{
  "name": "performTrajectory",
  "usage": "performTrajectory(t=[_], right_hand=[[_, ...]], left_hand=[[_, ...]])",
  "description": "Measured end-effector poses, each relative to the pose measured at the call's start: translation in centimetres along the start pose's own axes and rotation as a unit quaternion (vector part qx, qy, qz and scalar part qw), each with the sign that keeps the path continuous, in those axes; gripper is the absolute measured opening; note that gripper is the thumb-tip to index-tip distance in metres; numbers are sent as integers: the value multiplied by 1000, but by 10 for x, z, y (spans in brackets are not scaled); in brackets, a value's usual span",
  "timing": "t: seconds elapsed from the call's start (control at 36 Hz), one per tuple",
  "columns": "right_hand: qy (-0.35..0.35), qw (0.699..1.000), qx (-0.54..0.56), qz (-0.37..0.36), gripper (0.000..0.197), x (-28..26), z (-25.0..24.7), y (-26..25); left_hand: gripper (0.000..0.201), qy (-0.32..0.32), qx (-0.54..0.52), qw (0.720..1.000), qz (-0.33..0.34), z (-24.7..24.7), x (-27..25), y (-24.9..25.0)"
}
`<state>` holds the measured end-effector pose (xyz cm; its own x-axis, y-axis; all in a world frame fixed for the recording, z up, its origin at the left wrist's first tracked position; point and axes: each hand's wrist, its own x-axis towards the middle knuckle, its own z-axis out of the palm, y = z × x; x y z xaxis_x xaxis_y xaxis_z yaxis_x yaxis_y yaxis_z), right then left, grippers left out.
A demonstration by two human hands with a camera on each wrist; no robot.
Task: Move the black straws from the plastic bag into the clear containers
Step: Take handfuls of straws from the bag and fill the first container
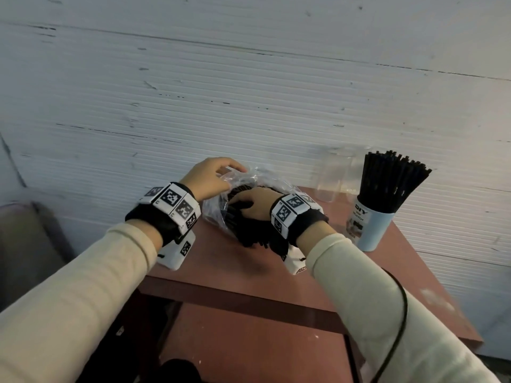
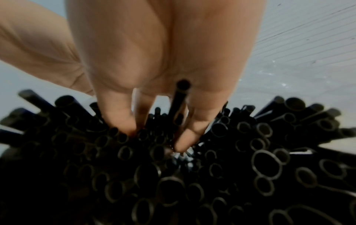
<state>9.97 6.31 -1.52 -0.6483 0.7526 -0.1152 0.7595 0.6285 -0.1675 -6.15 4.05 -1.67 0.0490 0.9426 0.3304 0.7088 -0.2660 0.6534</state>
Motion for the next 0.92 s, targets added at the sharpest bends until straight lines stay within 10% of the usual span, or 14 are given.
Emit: performTrajectory(t=[0.92], right_hand=[[56,997,48,11,34,-10,4,10]], left_hand=[[53,-15,-1,999,-49,6,4,-1]])
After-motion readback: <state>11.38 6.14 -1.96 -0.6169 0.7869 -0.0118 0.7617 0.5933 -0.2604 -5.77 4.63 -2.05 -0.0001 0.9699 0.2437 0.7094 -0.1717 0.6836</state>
